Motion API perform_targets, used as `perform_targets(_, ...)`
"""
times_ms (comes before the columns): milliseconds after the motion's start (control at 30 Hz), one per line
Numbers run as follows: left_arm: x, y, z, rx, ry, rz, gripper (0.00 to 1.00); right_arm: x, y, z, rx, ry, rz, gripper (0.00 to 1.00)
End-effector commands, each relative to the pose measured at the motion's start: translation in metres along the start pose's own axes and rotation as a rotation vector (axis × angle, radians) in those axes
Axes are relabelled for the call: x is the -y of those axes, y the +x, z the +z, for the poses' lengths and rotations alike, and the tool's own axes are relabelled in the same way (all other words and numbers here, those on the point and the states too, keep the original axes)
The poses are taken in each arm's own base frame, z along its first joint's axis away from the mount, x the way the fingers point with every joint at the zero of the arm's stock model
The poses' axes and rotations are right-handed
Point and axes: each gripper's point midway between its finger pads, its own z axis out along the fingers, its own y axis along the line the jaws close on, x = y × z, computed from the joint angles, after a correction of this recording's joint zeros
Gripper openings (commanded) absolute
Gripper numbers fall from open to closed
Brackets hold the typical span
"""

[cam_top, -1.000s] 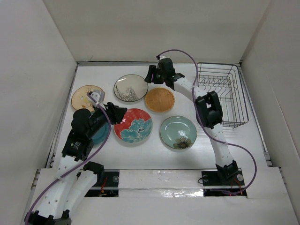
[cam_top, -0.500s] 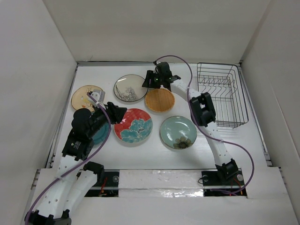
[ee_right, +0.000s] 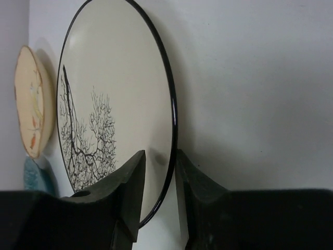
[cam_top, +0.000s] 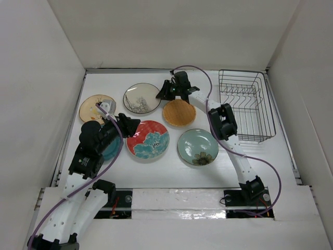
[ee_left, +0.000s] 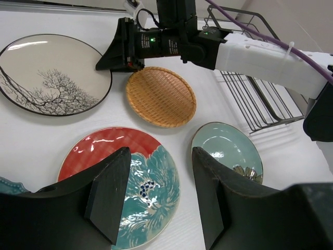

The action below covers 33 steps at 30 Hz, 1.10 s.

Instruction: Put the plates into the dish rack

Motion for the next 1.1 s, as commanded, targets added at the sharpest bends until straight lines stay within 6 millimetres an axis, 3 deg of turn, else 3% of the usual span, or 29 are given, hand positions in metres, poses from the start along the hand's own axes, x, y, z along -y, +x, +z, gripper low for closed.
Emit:
perform_targets(0, 0.005, -0.016, -0.003, 0.052, 0.012, 0.025, 0.48, -0.022, 0.002, 0.006, -0.006, -0.112, 0.045, 0.32)
perform_targets(133, 0.005, -0.016, -0.003, 0.054, 0.009, 0.027, 0.48, -0.020, 0.008, 0.008, -0.012, -0.128, 0.084, 0.13)
perform_targets(233, 0.005, -0.016, -0.003, 0.053, 0.009, 0.027, 0.48, -0.032, -0.001, 0.005, 0.020, -0.167, 0.089, 0.00)
perform_targets(367, 0.005, -0.017, -0.003, 0.056, 0.010, 0.026, 0.48, -0.059, -0.020, -0.016, 0.097, -0.282, 0.107, 0.00)
perform_targets(433, 0.005, -0.017, -0.003, 0.059, 0.009, 0.027, 0.48, -0.098, -0.050, -0.048, 0.173, -0.389, 0.095, 0.00)
perform_targets(500, 0.006, -0.019, -0.004, 0.066, 0.010, 0.028, 0.48, -0.122, -0.063, -0.067, 0.216, -0.464, 0.091, 0.00)
perform_targets(633, 0.006, -0.021, -0.005, 0.074, 0.008, 0.031, 0.48, -0.166, -0.102, -0.119, 0.331, -0.587, 0.083, 0.00)
perform_targets(767, 0.007, -0.022, -0.008, 0.082, 0.011, 0.033, 0.48, -0.203, -0.124, -0.159, 0.405, -0.642, 0.050, 0.00)
perform_targets(833, 0.008, -0.023, -0.009, 0.088, 0.013, 0.035, 0.48, -0.211, -0.135, -0.177, 0.448, -0.660, 0.046, 0.00)
perform_targets(967, 0.009, -0.024, -0.011, 0.095, 0.020, 0.037, 0.48, -0.207, -0.157, -0.231, 0.567, -0.644, 0.042, 0.00)
perform_targets(1067, 0.012, -0.026, -0.014, 0.104, 0.034, 0.039, 0.48, -0.180, -0.182, -0.271, 0.670, -0.562, 0.036, 0.00)
